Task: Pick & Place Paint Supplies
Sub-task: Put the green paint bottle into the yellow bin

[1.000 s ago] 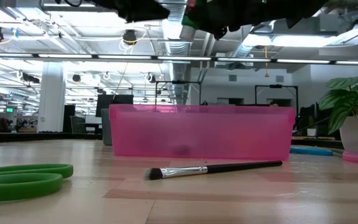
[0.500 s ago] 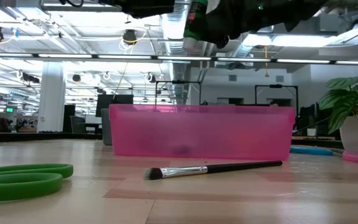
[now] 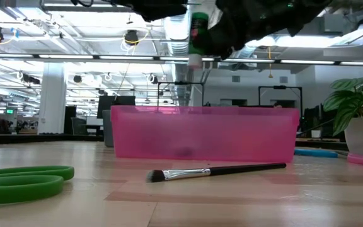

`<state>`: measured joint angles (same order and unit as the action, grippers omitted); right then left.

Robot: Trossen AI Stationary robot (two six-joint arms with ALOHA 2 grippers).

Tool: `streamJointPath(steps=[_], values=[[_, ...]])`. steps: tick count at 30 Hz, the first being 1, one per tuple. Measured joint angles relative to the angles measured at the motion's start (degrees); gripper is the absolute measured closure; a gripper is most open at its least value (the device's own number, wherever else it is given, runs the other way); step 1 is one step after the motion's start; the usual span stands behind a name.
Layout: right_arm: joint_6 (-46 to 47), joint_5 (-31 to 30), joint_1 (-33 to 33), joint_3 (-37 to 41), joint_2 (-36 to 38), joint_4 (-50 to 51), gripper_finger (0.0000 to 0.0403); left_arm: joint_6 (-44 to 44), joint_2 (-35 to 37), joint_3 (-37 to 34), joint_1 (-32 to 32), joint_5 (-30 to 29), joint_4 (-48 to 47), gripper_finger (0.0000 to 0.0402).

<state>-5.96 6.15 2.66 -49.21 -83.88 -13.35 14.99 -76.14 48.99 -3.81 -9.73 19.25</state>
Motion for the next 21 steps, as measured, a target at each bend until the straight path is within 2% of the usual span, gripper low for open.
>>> streamJointPath(steps=[7, 21], values=[[-1.6, 0.0, -0.5, -6.1, -5.9, 5.5, 0.0253, -0.5, -4.5, 1.5, 0.0, 0.7, -0.5, 0.0131], [-2.2, 0.0, -0.7, -6.5, -5.5, 7.3, 0.0253, -2.0, -5.0, 1.5, 0.0, -0.1, -3.9, 0.0131]])
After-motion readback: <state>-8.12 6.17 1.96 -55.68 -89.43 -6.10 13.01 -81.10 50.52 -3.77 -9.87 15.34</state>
